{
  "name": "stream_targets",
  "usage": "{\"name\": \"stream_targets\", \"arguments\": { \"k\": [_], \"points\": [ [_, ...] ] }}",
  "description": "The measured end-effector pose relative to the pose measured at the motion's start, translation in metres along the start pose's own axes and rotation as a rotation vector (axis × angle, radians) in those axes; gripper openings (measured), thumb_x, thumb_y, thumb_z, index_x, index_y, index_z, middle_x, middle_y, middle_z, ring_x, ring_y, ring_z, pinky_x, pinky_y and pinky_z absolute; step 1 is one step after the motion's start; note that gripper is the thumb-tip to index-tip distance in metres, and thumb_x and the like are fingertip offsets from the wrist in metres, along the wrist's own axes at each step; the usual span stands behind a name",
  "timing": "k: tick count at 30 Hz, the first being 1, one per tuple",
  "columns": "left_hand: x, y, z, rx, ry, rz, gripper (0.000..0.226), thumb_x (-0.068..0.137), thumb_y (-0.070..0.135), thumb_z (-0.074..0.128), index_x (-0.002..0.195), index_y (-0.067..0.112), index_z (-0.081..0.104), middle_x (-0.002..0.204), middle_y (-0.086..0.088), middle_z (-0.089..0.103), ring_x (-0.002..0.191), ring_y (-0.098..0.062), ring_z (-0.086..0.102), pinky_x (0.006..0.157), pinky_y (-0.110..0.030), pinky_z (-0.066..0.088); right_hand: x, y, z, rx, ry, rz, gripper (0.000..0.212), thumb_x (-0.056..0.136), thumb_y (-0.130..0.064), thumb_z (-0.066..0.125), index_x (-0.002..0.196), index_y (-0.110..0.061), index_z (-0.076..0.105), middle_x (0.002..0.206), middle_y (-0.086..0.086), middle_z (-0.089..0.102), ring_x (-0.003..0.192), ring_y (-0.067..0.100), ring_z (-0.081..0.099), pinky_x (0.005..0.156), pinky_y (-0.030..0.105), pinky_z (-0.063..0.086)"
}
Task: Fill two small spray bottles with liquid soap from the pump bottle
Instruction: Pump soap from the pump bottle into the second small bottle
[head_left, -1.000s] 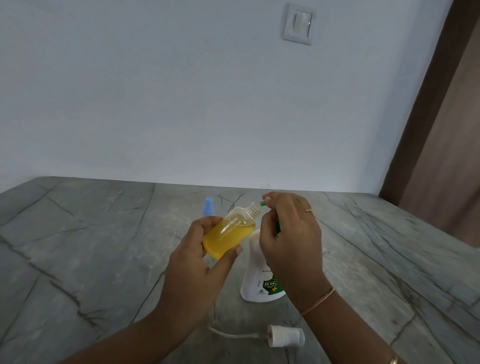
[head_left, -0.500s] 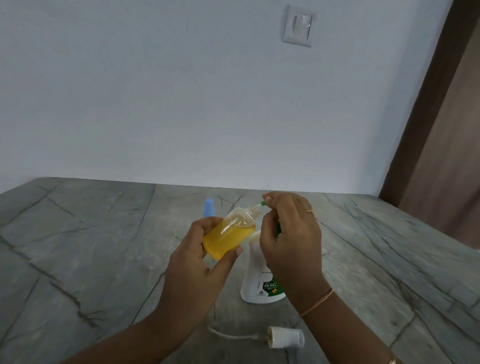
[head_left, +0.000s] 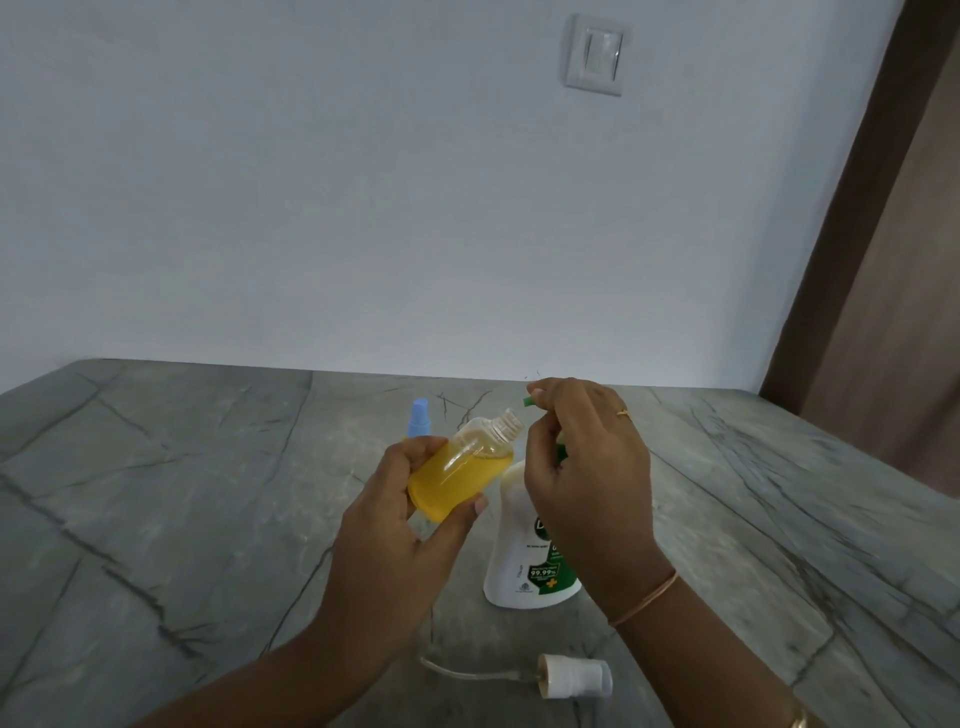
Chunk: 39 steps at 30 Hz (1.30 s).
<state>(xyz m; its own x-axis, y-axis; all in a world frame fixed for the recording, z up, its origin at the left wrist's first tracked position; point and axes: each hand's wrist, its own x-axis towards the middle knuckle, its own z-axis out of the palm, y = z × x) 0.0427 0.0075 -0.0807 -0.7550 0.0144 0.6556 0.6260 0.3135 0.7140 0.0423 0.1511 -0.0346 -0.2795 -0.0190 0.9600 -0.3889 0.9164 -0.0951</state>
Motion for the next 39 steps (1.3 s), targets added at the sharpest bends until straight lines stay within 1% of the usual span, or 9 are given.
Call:
{"name": "stream_targets", "arguments": {
  "k": [4, 8, 12, 17, 22, 28, 34, 37, 39],
  "points": [
    [-0.001, 0.002, 0.0, 0.025, -0.012, -0.006, 0.039, 0.062, 0.047, 0.061, 0.094, 0.047, 0.04, 0.095, 0.035, 0.046, 0.086, 0.009, 0.053, 0.063, 0.001, 0.04, -0.006, -0.001, 0.003, 0.027, 0.039, 0.007, 0.02, 0.08, -0.007, 0.044, 0.085, -0.002, 0.063, 0.083, 0.009, 0.066, 0.079, 0.024, 0.062, 0.065, 0.033, 0.053],
    [0.0, 0.003, 0.0, 0.027, -0.008, -0.004, 0.039, 0.062, 0.047, 0.062, 0.095, 0.047, 0.04, 0.097, 0.035, 0.044, 0.087, 0.009, 0.052, 0.069, -0.002, 0.037, -0.012, 0.0, 0.006, 0.035, 0.049, -0.004, 0.02, 0.081, -0.006, 0.044, 0.086, -0.001, 0.063, 0.084, 0.01, 0.066, 0.081, 0.023, 0.061, 0.066, 0.033, 0.054],
    [0.0, 0.002, 0.0, 0.003, 0.001, 0.012, 0.039, 0.062, 0.047, 0.063, 0.095, 0.046, 0.042, 0.096, 0.032, 0.05, 0.089, 0.006, 0.055, 0.067, -0.003, 0.043, -0.007, -0.001, 0.003, 0.029, 0.03, -0.001, 0.02, 0.08, -0.007, 0.044, 0.084, -0.002, 0.063, 0.082, 0.008, 0.066, 0.078, 0.023, 0.062, 0.064, 0.033, 0.054],
    [0.0, 0.0, 0.0, -0.01, 0.003, 0.013, 0.038, 0.063, 0.046, 0.063, 0.094, 0.046, 0.043, 0.094, 0.031, 0.051, 0.094, 0.017, 0.051, 0.07, 0.002, 0.041, 0.001, 0.0, -0.001, -0.001, -0.008, -0.003, 0.016, 0.078, -0.008, 0.044, 0.081, -0.005, 0.059, 0.078, 0.007, 0.065, 0.075, 0.023, 0.06, 0.059, 0.034, 0.052],
    [0.001, 0.001, 0.0, 0.018, -0.002, 0.004, 0.039, 0.062, 0.051, 0.06, 0.096, 0.048, 0.04, 0.095, 0.034, 0.048, 0.087, 0.01, 0.053, 0.064, 0.0, 0.041, -0.002, 0.0, 0.002, 0.006, 0.025, -0.006, 0.017, 0.079, -0.006, 0.045, 0.083, -0.003, 0.061, 0.081, 0.009, 0.066, 0.077, 0.024, 0.061, 0.063, 0.034, 0.053],
    [0.001, 0.002, -0.001, 0.032, 0.013, 0.023, 0.041, 0.064, 0.046, 0.063, 0.097, 0.046, 0.039, 0.097, 0.033, 0.046, 0.089, 0.006, 0.054, 0.065, 0.0, 0.041, -0.011, 0.0, 0.005, 0.031, 0.04, -0.012, 0.02, 0.08, -0.004, 0.044, 0.085, -0.001, 0.063, 0.084, 0.009, 0.066, 0.082, 0.023, 0.06, 0.065, 0.035, 0.054],
    [0.0, 0.0, 0.0, 0.025, 0.013, 0.035, 0.037, 0.064, 0.045, 0.064, 0.094, 0.046, 0.042, 0.093, 0.034, 0.047, 0.094, 0.025, 0.045, 0.067, 0.007, 0.036, -0.003, -0.002, -0.001, 0.029, 0.011, 0.013, 0.019, 0.079, -0.009, 0.044, 0.084, -0.005, 0.062, 0.081, 0.006, 0.066, 0.077, 0.022, 0.062, 0.064, 0.031, 0.052],
    [0.001, -0.001, 0.001, 0.034, 0.015, 0.034, 0.038, 0.063, 0.045, 0.063, 0.094, 0.046, 0.041, 0.093, 0.034, 0.046, 0.093, 0.027, 0.044, 0.066, 0.008, 0.034, 0.0, -0.003, -0.002, 0.019, 0.002, 0.017, 0.014, 0.078, -0.004, 0.049, 0.083, -0.005, 0.061, 0.079, 0.006, 0.065, 0.075, 0.022, 0.061, 0.062, 0.032, 0.052],
    [0.001, -0.001, 0.001, 0.039, 0.011, 0.022, 0.038, 0.063, 0.046, 0.062, 0.094, 0.047, 0.04, 0.093, 0.035, 0.045, 0.089, 0.022, 0.049, 0.065, 0.007, 0.035, 0.0, -0.002, -0.002, 0.006, 0.003, 0.021, 0.012, 0.077, -0.003, 0.05, 0.082, -0.005, 0.061, 0.078, 0.007, 0.065, 0.074, 0.022, 0.061, 0.061, 0.033, 0.052]
  ]
}}
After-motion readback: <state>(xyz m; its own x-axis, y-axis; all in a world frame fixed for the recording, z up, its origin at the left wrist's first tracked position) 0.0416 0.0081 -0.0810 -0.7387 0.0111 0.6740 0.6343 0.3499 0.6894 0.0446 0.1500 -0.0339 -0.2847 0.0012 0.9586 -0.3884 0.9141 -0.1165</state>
